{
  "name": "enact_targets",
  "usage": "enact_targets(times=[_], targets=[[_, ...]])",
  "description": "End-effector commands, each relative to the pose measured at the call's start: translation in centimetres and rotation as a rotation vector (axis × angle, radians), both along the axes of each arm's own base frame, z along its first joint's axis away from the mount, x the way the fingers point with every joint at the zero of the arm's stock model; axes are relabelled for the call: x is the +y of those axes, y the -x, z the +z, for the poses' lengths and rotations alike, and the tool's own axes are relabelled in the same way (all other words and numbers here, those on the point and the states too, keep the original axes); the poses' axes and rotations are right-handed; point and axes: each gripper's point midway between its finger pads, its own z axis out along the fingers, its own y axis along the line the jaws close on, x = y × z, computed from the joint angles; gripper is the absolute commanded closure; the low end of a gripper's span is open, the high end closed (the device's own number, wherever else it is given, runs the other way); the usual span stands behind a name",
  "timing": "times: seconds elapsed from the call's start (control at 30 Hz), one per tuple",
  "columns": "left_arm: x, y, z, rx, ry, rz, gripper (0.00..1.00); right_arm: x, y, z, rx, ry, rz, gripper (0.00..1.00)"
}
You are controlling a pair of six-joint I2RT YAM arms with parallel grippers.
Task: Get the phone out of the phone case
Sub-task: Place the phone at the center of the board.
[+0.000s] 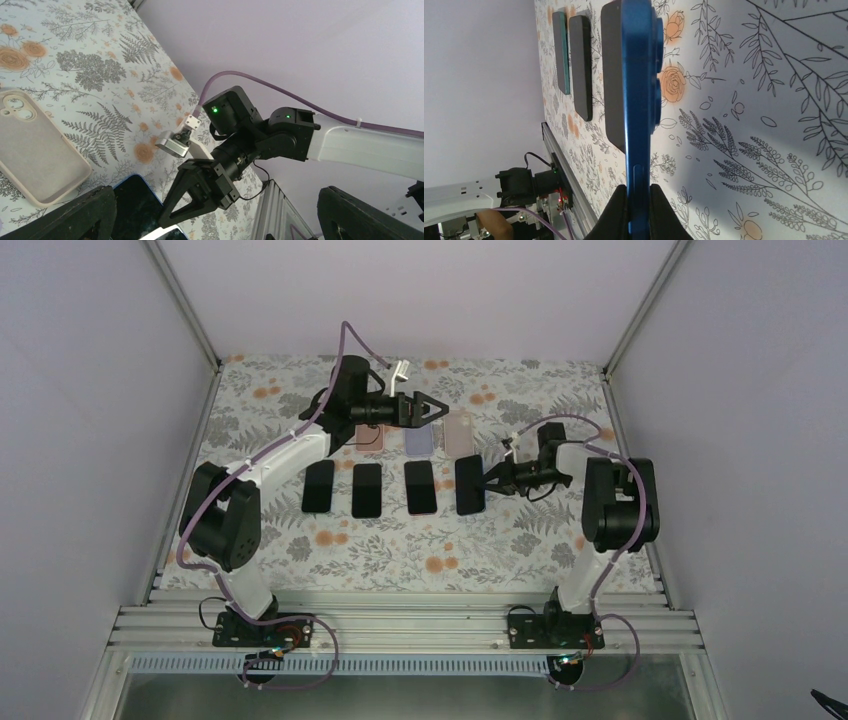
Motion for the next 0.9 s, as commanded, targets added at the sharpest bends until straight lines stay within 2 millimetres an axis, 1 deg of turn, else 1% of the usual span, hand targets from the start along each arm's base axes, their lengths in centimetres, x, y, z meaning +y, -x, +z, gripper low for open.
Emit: enact_targets(times=[0.0,0.3,0.67,0.87], targets=[[0.0,-0.4,1.5,-0.021,0.027,-0.002,0.00,0.2,-1.1,0.8,-0.023,-0.043,0.016,0.96],[0.4,-0.7,1.1,-0.004,0.030,0.007,0.00,0.0,-2.3,-1.5,0.043,-0.026,0.021,0.96],[0.6,-1.2,0.8,0.012,0.032,0.016,0.00,-0.5,-4.5,-2.4,0.071,-0.037,0.013,0.96],[0.6,-1.2,0.8,0.012,0.032,0.016,0.00,-0.6,-4.9,-3.1,0.091,-0.045,0.016,0.96]])
